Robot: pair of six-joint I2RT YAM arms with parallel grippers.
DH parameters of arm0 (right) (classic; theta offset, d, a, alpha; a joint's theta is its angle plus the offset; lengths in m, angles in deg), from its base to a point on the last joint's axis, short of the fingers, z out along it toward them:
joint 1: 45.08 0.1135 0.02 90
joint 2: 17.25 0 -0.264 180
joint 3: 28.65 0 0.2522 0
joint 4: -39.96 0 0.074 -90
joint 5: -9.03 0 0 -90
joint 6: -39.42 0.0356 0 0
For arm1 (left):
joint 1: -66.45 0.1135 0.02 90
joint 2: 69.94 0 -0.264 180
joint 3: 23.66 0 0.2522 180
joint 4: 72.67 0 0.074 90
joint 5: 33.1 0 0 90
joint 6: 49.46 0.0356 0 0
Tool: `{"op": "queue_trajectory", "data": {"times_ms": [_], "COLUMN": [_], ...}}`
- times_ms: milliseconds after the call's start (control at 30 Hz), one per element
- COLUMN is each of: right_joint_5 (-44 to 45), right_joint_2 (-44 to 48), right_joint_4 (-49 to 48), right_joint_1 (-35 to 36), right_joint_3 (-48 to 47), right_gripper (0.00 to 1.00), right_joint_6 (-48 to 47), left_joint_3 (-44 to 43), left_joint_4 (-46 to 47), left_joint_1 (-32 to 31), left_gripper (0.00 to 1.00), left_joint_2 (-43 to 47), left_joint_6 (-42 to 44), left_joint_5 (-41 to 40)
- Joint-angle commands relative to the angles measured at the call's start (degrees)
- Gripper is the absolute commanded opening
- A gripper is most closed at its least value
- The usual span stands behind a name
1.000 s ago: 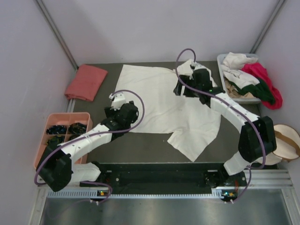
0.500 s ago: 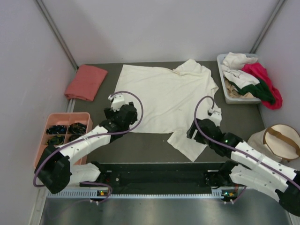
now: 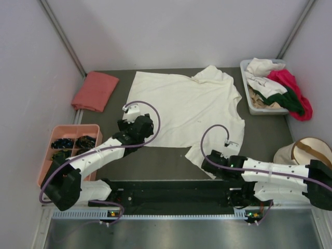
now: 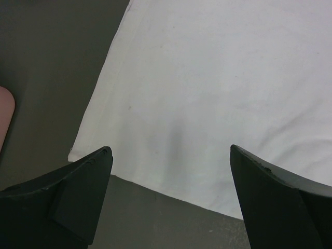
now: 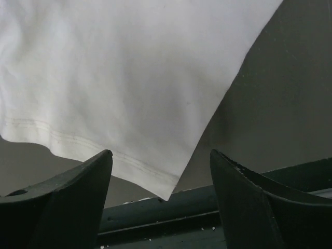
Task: Fold and stack the t-shirts
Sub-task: Grap the side of the flattened tshirt closest away from the robot with both arms
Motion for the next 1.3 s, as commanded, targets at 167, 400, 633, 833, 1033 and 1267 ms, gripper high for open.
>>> {"op": "queue_trajectory", "data": {"times_ms": [167,400,633,833,1033,1267], "right_joint_5": [1.0,0.6,0.4,-0.2,-2.3,-4.4], "right_joint_2": [-1.3,-2.6,-4.0,-5.8,-9.2,-11.8], "right_joint_4": [2.1,4.4,4.4,3.0,2.1,1.1], "right_joint_1": [4.6,7.8,8.3,8.2,8.2,9.5], "right_joint_3": [0.4,-0.2,1.1,1.5,1.3,1.1], "right_gripper": [0.67,0.62,0.61,0.60,0.58,0.56], "right_joint_6": [10.2,13.7,16.0,16.6,15.9,15.6], "left_joint_3": [-1.7,-1.6,-1.5,-1.3,-1.0,-0.6], "left_joint_4": [2.4,2.4,2.5,2.6,2.6,2.6], "left_joint_1": [0.2,0.2,0.1,0.1,0.2,0.2], "left_gripper": [0.99,0.99,0.99,0.99,0.99,0.99], "left_joint_2": [-0.3,-0.7,-0.6,-0.6,-0.3,0.4], "left_joint_6": [1.5,1.4,1.5,1.8,1.7,1.6], "left_joint_5": [0.8,1.6,1.7,1.6,1.6,1.6]}}
